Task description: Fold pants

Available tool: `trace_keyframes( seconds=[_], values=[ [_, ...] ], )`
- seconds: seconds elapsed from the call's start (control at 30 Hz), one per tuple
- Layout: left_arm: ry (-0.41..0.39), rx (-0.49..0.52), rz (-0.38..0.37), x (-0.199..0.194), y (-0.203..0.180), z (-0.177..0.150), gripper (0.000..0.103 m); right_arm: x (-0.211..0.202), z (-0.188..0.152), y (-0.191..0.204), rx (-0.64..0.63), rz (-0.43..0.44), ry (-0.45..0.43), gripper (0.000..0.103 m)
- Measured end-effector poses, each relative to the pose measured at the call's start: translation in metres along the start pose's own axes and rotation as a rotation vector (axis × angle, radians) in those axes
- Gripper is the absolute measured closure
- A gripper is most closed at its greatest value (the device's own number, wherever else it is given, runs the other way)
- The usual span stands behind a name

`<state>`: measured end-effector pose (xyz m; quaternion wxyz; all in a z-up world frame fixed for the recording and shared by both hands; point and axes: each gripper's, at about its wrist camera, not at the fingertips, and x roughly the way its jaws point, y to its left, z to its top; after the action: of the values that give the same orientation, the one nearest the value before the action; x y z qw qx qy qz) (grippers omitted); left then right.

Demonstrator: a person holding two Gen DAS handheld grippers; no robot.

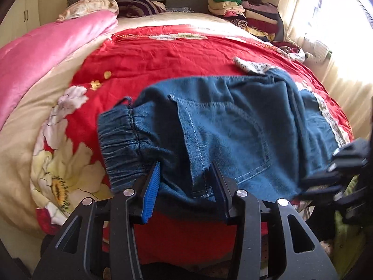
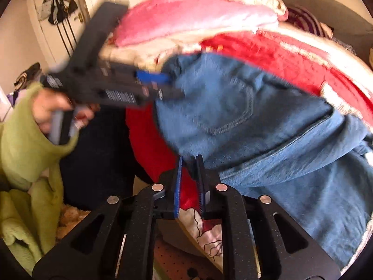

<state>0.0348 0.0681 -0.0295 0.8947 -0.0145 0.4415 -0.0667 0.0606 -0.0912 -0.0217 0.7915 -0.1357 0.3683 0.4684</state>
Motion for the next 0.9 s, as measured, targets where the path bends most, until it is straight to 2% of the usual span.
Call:
trace_keyframes(
  seconds=[0.07,0.13,0.2,0.37,0.4,0.67,0.77,0.83,0.9],
  values=[
    [-0.005,-0.006,-0.012,0.000,0.002,-0.001,0.061,-0.009,0.005,-0.001,0.007,-0.011,-0.043,0.091],
    [-0.007,-0.017,-0.025,0.001,0.005,-0.001,0.061,-0.009,0.009,-0.002,0.016,-0.036,-0.061,0.078],
    [-0.009,-0.024,-0.035,0.001,0.008,-0.002,0.061,0.001,0.011,-0.005,0.042,-0.053,-0.044,0.070],
    [-0.008,-0.042,-0.067,0.000,0.012,-0.001,0.061,0.045,0.005,-0.025,0.137,-0.092,0.127,0.067],
    [-0.008,-0.046,-0.074,0.000,0.013,-0.001,0.062,0.050,0.002,-0.028,0.156,-0.087,0.134,0.067],
    [-0.027,-0.058,-0.094,-0.010,0.016,-0.001,0.061,0.026,0.003,-0.032,0.177,-0.070,0.055,0.063],
    [-0.053,-0.051,-0.089,-0.023,0.012,0.001,0.060,0.014,0.001,-0.036,0.191,-0.086,0.021,0.058],
    [-0.070,-0.050,-0.089,-0.030,0.011,0.003,0.047,0.006,0.005,-0.038,0.197,-0.107,-0.005,0.054],
    [-0.092,-0.044,-0.081,-0.038,0.008,0.006,0.044,-0.002,0.008,-0.041,0.208,-0.124,-0.031,0.049]
  ],
)
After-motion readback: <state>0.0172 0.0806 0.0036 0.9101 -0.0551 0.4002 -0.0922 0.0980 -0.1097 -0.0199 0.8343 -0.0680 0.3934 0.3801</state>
